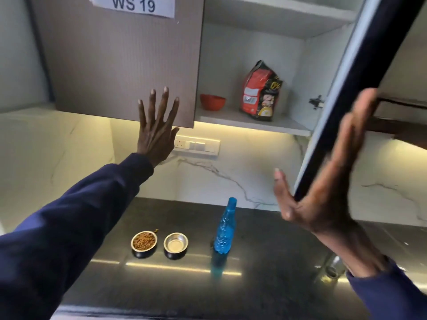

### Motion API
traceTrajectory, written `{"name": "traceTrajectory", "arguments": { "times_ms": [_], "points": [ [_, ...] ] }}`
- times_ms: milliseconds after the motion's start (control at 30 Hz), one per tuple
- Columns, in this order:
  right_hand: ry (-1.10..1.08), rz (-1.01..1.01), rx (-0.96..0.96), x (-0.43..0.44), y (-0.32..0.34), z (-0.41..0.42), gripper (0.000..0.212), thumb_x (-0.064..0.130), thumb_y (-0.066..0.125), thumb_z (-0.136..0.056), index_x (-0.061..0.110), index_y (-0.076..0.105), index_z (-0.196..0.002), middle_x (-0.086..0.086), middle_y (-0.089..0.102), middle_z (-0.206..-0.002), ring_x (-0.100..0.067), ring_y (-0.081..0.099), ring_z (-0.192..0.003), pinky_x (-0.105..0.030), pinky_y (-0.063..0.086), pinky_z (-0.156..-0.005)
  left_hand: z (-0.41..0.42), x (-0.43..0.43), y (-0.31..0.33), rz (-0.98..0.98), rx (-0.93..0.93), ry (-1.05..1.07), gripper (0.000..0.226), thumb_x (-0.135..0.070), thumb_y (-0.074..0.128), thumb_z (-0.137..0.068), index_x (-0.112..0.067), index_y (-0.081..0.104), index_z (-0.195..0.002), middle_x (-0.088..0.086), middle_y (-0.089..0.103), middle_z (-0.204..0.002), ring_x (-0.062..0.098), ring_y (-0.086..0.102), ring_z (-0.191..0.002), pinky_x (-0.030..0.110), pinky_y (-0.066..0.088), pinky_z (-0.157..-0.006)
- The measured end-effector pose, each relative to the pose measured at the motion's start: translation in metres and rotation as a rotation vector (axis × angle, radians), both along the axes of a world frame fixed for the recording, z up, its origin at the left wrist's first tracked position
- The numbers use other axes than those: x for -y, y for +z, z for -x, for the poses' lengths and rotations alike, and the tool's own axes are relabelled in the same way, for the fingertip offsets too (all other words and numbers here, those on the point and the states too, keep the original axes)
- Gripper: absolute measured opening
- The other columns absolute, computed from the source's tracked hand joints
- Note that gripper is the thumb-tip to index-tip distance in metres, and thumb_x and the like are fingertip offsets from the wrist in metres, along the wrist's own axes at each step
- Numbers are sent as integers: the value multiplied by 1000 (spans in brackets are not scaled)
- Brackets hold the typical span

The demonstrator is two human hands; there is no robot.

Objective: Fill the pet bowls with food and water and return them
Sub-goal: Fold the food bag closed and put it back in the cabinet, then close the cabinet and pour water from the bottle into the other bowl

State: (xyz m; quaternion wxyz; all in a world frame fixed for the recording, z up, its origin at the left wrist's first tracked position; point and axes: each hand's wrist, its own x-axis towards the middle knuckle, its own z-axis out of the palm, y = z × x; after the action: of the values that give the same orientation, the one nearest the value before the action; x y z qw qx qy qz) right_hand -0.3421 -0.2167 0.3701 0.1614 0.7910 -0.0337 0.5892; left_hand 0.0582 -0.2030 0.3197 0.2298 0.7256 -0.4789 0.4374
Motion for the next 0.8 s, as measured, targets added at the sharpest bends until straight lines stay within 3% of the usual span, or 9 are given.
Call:
{"name": "traceTrajectory", "arguments": {
  "times_ms": [100, 200, 333, 533, 800],
  "points": [
    [60, -76, -184, 22, -12, -75, 100, 28, 72, -90, -20, 8, -150, -48, 0, -157, -47, -3, -155, -58, 10, -127, -27, 0, -1, -16, -6, 11, 82, -45, 49, -101, -23, 1, -164, 17, -2, -171, 44, -1, -157, 68, 5, -123],
    [-96, -11, -286, 59, -20, -147, 96, 43, 66, -97, -16, 16, -155, -37, 9, -164, -45, 7, -157, -55, 18, -127, -55, 5, -4, -50, 22, 4, 78, -53, 41, -102, -24, 4, -164, 17, -1, -171, 43, -1, -158, 68, 5, -123],
    [-212, 54, -274, 109, -28, -234, 95, 55, 54, -101, -8, 14, -159, -28, 8, -168, -39, 5, -159, -53, 18, -128, -100, 18, -7, -24, 34, -33, 77, -58, 35, -104, -19, 8, -164, 19, 0, -171, 42, -3, -158, 67, 5, -123],
    [-384, 103, -234, 171, -34, -311, 116, 78, 47, -89, -5, 6, -160, -23, -1, -170, -38, 1, -159, -52, 6, -129, -135, 49, 0, 11, 130, -137, 83, -62, 39, -100, -18, 9, -164, 18, 0, -171, 42, -4, -158, 67, 1, -124],
    [-419, 163, -198, 210, -35, -336, 120, 82, 48, -86, -6, 14, -159, -25, 9, -169, -40, 6, -158, -59, 8, -126, -145, 72, -6, 91, 221, -176, 86, -67, 40, -97, -18, 17, -163, 22, 10, -170, 46, 6, -157, 64, -4, -125]
  ]
}}
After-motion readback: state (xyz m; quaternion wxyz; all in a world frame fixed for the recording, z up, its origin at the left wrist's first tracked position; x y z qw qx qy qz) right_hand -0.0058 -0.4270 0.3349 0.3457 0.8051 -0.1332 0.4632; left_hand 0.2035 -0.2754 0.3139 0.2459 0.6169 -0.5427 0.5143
